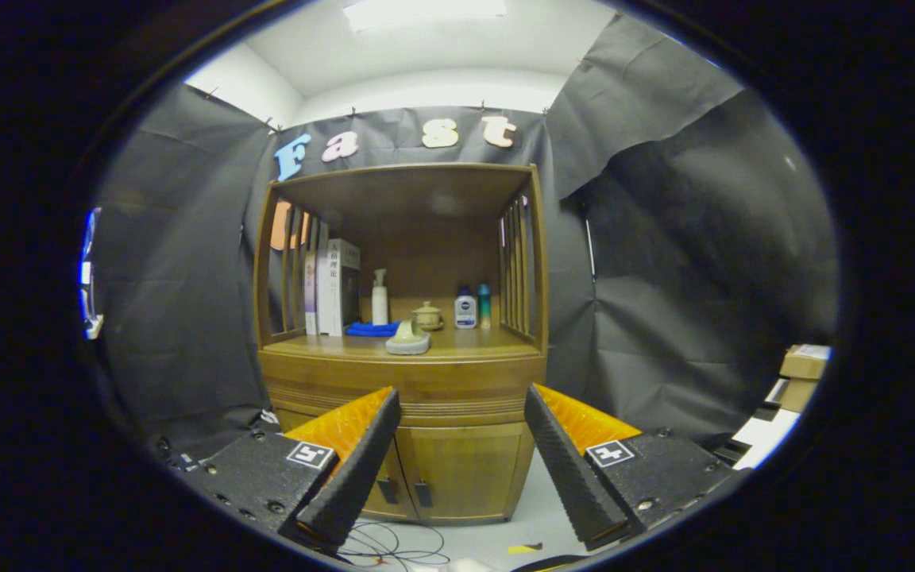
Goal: Pull open the drawer, take out the items inside it, and place them on the countertop above the cabinet.
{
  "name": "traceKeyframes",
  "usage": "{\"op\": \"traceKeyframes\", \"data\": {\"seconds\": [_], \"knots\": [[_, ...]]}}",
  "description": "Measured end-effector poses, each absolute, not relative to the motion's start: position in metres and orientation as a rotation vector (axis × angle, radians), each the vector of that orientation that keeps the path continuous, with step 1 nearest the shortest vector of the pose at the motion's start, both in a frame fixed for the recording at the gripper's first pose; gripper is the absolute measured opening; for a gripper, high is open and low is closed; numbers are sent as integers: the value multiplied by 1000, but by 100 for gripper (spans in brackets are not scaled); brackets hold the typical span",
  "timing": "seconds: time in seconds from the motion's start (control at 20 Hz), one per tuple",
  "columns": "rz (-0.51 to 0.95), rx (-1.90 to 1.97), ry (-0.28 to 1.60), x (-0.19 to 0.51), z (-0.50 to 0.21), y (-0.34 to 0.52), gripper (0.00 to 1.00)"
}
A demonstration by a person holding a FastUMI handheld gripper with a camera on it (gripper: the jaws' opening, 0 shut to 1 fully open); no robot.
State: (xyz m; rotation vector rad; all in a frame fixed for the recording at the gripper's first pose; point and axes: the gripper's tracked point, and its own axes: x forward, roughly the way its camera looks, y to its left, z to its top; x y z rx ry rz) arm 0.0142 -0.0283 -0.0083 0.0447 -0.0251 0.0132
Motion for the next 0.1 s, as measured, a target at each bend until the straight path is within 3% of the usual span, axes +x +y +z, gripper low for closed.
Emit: {"op": "traceKeyframes", "data": {"seconds": [0.1], "knots": [[11,35,-25,15,-8,-30,100]]}}
